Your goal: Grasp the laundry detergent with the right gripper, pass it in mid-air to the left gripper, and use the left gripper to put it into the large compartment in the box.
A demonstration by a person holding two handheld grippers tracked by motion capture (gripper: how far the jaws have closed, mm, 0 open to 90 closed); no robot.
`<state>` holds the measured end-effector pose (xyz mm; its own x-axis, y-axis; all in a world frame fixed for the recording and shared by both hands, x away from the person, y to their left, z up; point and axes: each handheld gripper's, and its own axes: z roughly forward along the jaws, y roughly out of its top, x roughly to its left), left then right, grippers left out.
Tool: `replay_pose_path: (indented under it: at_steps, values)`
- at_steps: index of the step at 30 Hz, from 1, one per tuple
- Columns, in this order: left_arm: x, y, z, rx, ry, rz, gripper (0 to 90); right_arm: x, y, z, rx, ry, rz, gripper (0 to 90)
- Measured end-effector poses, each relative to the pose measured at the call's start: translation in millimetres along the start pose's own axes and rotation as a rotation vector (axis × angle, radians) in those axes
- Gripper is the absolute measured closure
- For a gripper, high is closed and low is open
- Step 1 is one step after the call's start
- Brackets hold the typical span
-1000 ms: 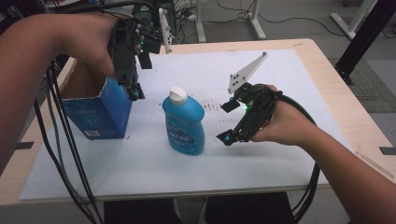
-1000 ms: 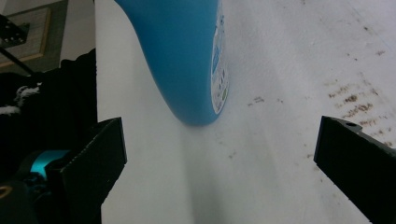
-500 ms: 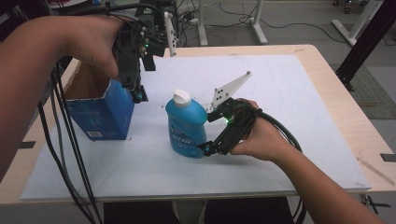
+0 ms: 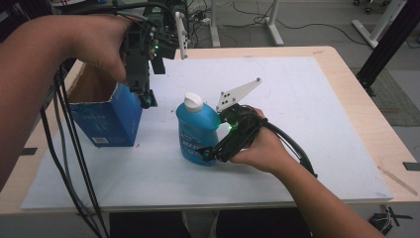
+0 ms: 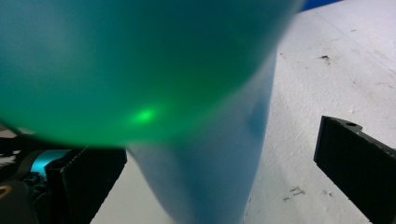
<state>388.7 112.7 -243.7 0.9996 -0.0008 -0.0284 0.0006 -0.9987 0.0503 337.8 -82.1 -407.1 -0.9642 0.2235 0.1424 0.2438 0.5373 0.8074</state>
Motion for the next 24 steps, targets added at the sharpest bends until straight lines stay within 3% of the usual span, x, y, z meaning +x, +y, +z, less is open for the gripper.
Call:
replay_pose_path:
  at_steps: [14, 20, 24]
  values:
    - [0.5, -3.5, 1.8, 0.003, 0.002, -0.002, 1.8, 6.6, -4.1, 9.6, -0.098, -0.047, 0.002, 2.5]
    - [0.6, -4.4, 2.2, 0.000, 0.004, -0.005, 1.8, 7.1, -5.6, 11.7, -0.123, -0.074, -0.005, 6.3]
    - [1.1, -5.8, 3.1, -0.004, 0.003, -0.006, 1.8, 7.7, -5.7, 10.5, -0.151, -0.078, -0.010, 14.3]
